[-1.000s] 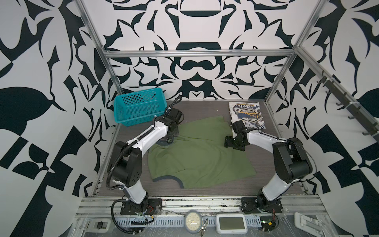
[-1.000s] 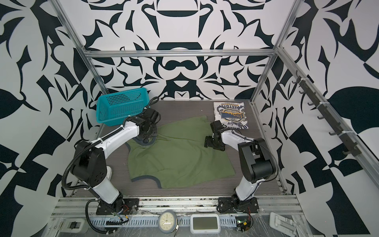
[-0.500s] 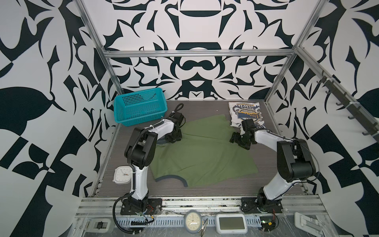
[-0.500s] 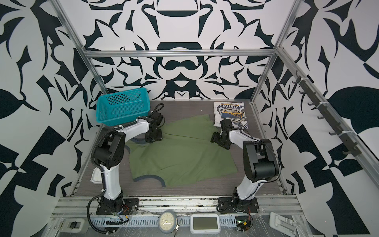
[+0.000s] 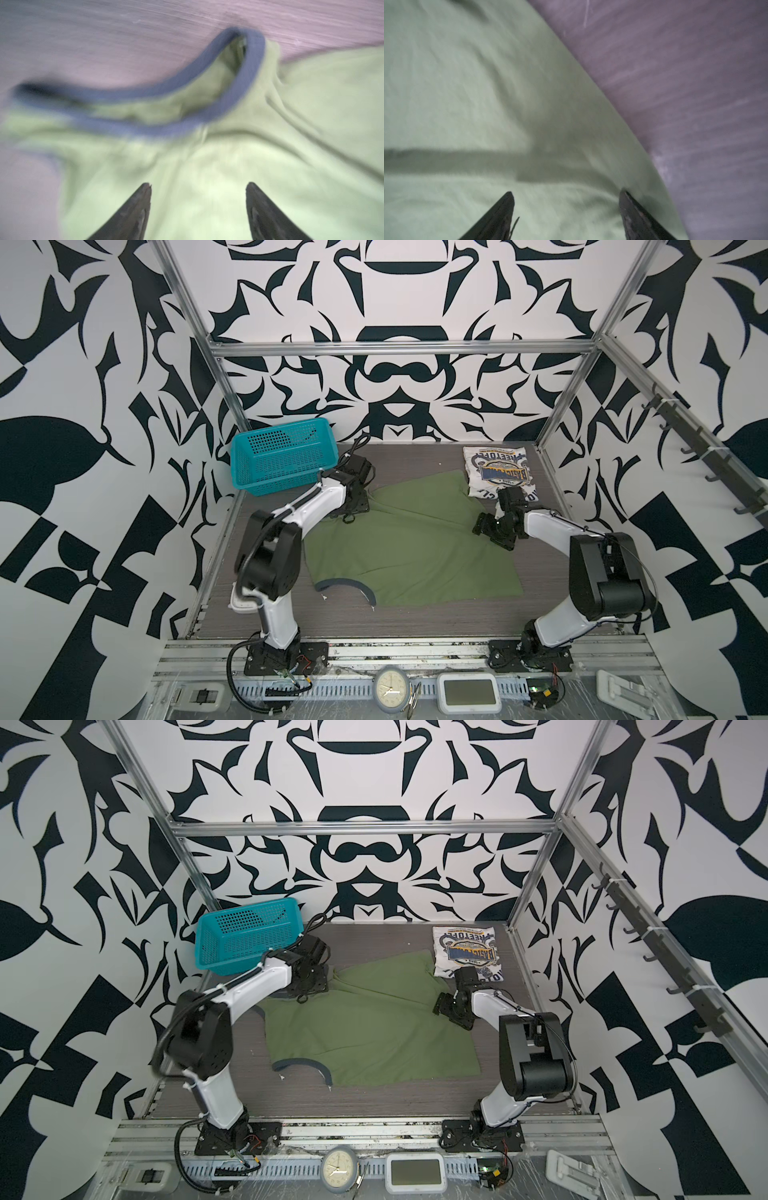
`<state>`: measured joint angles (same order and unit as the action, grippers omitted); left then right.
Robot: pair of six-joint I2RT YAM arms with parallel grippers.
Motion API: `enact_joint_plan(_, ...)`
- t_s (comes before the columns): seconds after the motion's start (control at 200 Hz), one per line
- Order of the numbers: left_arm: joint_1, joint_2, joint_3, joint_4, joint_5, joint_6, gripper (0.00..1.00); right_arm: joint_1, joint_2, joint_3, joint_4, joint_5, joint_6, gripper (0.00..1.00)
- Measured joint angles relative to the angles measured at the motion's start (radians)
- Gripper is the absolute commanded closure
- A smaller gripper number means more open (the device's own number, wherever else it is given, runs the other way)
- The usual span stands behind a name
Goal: Fold and stack the tank tops
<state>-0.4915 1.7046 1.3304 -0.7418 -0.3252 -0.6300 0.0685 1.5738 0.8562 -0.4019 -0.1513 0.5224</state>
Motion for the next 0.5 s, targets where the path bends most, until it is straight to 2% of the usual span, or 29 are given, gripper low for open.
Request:
enact_joint_plan(0.13, -0.025, -0.280, -0.205, -0.095, -0.059, -0.132, 0.26, 0.043, -0.082, -0.007, -0.055, 0.013, -0.007, 0.19)
enact_joint_plan(0.23, -0.012, -0.400, -0.346, -0.163, -0.080, -0.241, 0.27, 0.082, -0.124, -0.007, -0.073, 0.014, -0.011, 0.19)
enact_joint_plan(0.4, -0.001, -0.496, -0.521, -0.209, -0.062, -0.387, 0.29, 0.122, -0.120, -0.007, -0.099, 0.013, -0.014, 0.19)
enact_joint_plan(0.5, 0.001, -0.484, -0.561, -0.199, -0.024, -0.434, 0.37, 0.123, -0.115, -0.008, -0.111, 0.014, -0.014, 0.19)
